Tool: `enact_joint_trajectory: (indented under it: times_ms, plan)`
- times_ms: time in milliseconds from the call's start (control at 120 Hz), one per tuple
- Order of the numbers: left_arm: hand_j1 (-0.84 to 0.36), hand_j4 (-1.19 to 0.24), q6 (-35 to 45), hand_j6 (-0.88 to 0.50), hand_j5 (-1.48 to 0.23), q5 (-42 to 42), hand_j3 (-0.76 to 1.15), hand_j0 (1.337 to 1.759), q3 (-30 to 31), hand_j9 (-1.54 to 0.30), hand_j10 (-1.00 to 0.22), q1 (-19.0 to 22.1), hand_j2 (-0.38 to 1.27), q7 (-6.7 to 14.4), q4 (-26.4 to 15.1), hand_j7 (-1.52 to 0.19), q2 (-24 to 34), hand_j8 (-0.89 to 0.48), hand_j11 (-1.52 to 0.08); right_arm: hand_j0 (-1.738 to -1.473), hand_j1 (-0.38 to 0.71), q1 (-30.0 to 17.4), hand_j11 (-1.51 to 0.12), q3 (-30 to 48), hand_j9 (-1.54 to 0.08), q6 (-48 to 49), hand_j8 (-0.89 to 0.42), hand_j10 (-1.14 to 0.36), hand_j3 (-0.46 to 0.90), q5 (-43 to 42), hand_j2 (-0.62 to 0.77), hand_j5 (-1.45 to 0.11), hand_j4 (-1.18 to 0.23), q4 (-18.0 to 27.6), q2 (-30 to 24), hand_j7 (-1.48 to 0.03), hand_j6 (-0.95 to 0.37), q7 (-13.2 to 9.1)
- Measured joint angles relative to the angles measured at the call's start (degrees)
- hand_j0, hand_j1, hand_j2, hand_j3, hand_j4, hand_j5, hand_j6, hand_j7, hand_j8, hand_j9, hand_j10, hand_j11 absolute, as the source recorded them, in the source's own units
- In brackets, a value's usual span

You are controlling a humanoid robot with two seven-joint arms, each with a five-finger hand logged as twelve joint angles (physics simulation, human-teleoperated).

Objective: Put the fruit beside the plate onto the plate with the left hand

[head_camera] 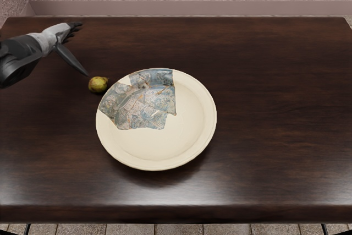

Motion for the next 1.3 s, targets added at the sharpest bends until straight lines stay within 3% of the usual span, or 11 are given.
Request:
enact_joint_trajectory:
  times_ms: [700,775,850,1142,1300]
  plan:
    - [0.20,-0.11,11.26,-0.11,-0.14,0.47,0.00,1.658,6.48,-0.14,-0.11,2.01,0.04,-0.10,1.42,-0.14,-6.39,-0.11,-0.14,-1.658,-0.33,0.00,-0.02,0.00,-0.02,0.00,-0.02,-0.02,0.00,0.01,0.00,-0.02,-0.02,0.00,0.00,-0.02,-0.02,0.00]
    - [0.15,-0.12,12.02,-0.12,-0.15,0.49,0.00,1.659,6.73,-0.15,-0.12,2.02,0.14,-0.12,1.51,-0.15,-7.10,-0.12,-0.15,-1.658,-0.33,0.00,-0.02,0.00,-0.02,0.00,-0.02,-0.02,0.00,0.00,0.00,-0.02,-0.02,0.00,0.00,-0.02,-0.02,0.00]
    - [0.01,-0.12,12.32,-0.12,-0.16,0.61,0.00,1.658,6.65,-0.16,-0.12,1.95,0.67,-0.25,1.49,-0.16,-8.20,-0.12,-0.16,-1.658,-0.33,0.00,-0.02,0.00,-0.02,0.00,-0.02,-0.02,0.00,0.00,0.00,-0.02,-0.02,0.00,0.00,-0.02,-0.02,0.00]
    - [0.14,-0.13,12.22,-0.13,-0.17,-0.19,0.00,1.658,6.50,-0.17,-0.13,1.76,0.23,-0.15,-4.54,-0.17,-7.46,-0.13,-0.17,-1.658,-0.33,0.00,-0.02,0.00,-0.02,0.00,-0.02,-0.02,0.00,0.00,0.00,-0.02,-0.02,0.00,0.00,-0.02,-0.02,0.00]
    - [0.03,-0.25,11.87,-0.25,-0.32,-0.29,0.00,1.658,7.11,-0.32,-0.25,1.81,0.14,0.10,-6.39,-0.32,-7.22,-0.25,-0.32,-1.658,-0.33,0.00,-0.02,0.00,-0.02,0.00,-0.02,-0.02,0.00,0.00,0.00,-0.02,-0.02,0.00,0.00,-0.02,-0.02,0.00]
